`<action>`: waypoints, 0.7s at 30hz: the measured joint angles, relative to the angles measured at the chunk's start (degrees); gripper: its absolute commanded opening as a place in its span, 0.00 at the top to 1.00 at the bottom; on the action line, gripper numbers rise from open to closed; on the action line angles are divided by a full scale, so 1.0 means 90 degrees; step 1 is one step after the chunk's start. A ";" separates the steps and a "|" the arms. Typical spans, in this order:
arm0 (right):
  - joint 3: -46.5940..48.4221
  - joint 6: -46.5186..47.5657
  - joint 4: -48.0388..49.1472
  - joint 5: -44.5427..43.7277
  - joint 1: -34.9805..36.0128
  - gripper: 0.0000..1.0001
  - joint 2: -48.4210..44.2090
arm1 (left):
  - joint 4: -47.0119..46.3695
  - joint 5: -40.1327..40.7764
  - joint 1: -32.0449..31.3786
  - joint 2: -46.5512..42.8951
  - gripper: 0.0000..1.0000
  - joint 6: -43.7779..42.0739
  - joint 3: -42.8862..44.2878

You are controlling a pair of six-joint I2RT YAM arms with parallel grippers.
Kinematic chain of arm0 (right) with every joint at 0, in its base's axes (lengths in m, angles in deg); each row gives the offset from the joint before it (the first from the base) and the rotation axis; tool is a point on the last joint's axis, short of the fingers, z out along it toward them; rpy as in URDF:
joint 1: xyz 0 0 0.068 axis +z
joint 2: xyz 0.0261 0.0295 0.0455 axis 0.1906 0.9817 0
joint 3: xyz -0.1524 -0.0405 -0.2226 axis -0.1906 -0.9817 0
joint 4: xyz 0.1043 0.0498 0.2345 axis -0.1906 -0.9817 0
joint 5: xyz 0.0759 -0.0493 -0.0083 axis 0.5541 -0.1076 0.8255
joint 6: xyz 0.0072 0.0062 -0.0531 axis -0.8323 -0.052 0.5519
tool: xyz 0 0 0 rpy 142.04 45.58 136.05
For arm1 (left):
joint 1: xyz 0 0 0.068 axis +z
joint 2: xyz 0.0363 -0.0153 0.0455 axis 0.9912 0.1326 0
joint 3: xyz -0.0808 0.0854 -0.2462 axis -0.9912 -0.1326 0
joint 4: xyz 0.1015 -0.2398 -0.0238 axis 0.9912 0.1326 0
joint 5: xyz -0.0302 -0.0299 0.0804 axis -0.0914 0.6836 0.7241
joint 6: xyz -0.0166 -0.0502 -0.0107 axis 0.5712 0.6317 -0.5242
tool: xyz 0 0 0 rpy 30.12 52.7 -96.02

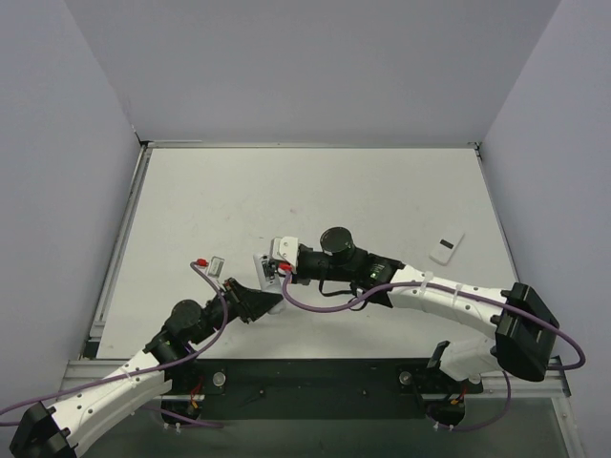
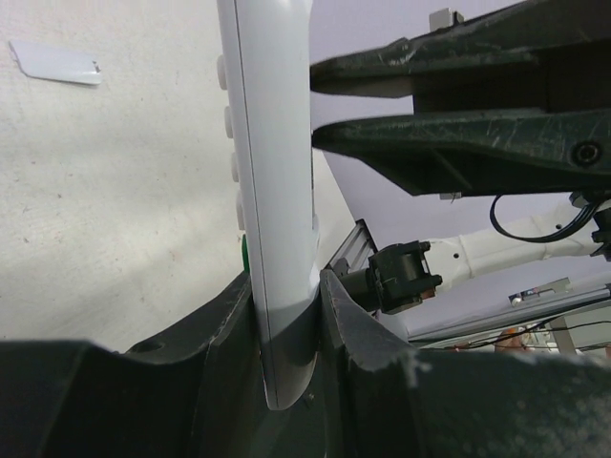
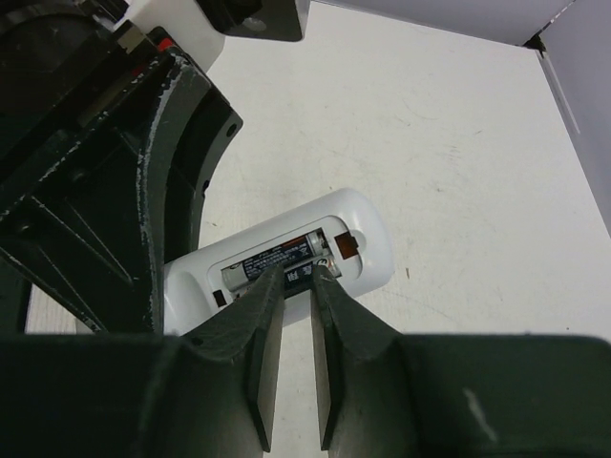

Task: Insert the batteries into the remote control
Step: Adjust the battery in the remote control.

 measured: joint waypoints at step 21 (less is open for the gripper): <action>0.0736 -0.2905 -0.1503 -0.0724 -0.0240 0.39 -0.0777 | -0.1382 -0.0165 -0.0044 0.0335 1.00 -0.0053 0.0007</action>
